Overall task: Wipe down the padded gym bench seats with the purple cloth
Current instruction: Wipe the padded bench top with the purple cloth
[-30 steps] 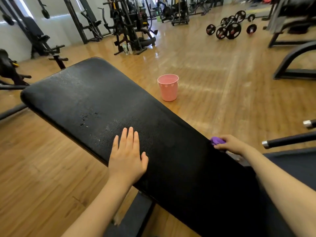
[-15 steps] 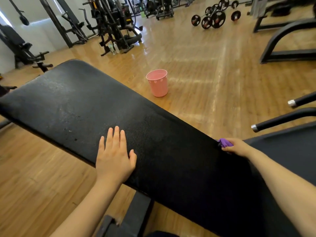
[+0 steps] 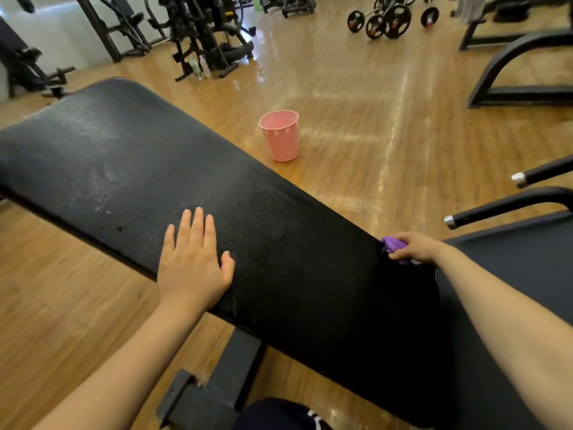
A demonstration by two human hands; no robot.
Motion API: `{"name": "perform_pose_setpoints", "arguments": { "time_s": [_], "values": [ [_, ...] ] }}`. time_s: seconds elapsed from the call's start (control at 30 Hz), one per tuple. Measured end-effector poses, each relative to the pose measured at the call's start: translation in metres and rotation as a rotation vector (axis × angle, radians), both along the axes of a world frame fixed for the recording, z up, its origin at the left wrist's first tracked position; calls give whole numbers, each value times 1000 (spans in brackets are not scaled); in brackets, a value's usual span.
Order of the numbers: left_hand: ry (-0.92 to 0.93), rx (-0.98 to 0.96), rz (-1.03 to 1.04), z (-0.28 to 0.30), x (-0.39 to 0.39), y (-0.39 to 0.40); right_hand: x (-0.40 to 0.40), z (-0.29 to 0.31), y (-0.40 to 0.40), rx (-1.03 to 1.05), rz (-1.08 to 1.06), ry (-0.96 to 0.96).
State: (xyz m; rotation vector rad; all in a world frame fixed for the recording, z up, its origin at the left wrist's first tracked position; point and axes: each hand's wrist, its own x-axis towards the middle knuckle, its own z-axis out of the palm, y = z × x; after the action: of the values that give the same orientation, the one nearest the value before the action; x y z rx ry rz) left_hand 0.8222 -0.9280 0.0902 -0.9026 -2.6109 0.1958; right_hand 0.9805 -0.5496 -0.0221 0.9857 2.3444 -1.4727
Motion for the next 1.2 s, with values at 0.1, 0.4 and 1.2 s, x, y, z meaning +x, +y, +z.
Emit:
{"name": "perform_pose_setpoints", "arguments": {
  "time_s": [0.1,0.4,1.2],
  "values": [
    [2,4,-6,0,0,0,35,-16,-1,-3,-112,21],
    [19,30,-16,-1,0,1,94,-67,-8,56,-311,46],
    [-13,99,-41,-3,8,-4,161,-101,-140,-87,-716,208]
  ]
}}
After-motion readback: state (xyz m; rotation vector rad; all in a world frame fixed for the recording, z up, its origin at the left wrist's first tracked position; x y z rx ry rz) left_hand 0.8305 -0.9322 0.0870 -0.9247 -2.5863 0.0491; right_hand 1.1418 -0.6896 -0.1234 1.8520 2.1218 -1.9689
